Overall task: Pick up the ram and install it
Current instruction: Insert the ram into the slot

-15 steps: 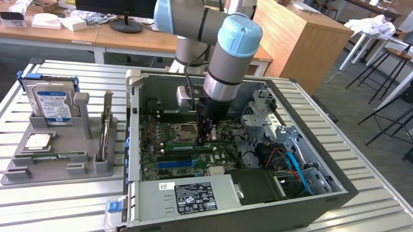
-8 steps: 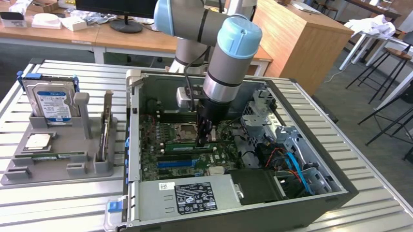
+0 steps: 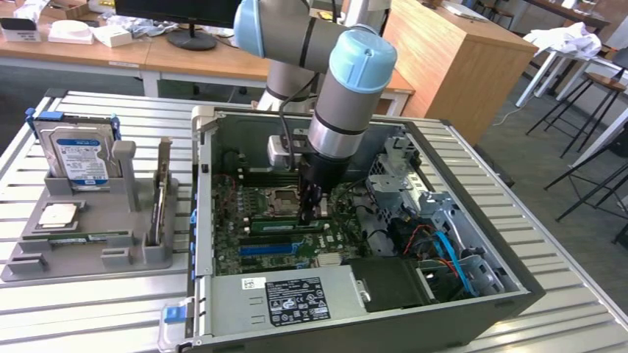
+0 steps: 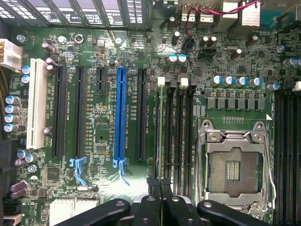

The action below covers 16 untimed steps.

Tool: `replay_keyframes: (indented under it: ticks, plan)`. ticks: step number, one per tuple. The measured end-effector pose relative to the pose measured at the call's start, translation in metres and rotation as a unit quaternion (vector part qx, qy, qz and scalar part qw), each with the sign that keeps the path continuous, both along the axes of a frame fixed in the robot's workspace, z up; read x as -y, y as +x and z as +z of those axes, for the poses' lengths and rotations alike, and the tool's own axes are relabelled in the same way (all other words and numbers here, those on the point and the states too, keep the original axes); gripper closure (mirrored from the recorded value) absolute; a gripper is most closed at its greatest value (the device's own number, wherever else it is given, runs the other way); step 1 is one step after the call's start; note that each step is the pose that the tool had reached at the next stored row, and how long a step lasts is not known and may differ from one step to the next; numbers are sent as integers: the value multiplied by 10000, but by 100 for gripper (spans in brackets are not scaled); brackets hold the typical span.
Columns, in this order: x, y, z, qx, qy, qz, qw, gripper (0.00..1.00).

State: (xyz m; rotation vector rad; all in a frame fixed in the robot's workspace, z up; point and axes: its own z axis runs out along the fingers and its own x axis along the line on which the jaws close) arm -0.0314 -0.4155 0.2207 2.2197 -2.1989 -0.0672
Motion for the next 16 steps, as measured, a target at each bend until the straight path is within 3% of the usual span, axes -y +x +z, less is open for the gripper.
replay_keyframes:
  ticks: [6, 11, 16]
  plan:
    - [-1, 0, -1, 0, 1, 0, 10000, 87]
    - [-1, 0, -1, 0, 1, 0, 10000, 69]
    - [0, 0, 12, 0, 1, 0, 10000, 69]
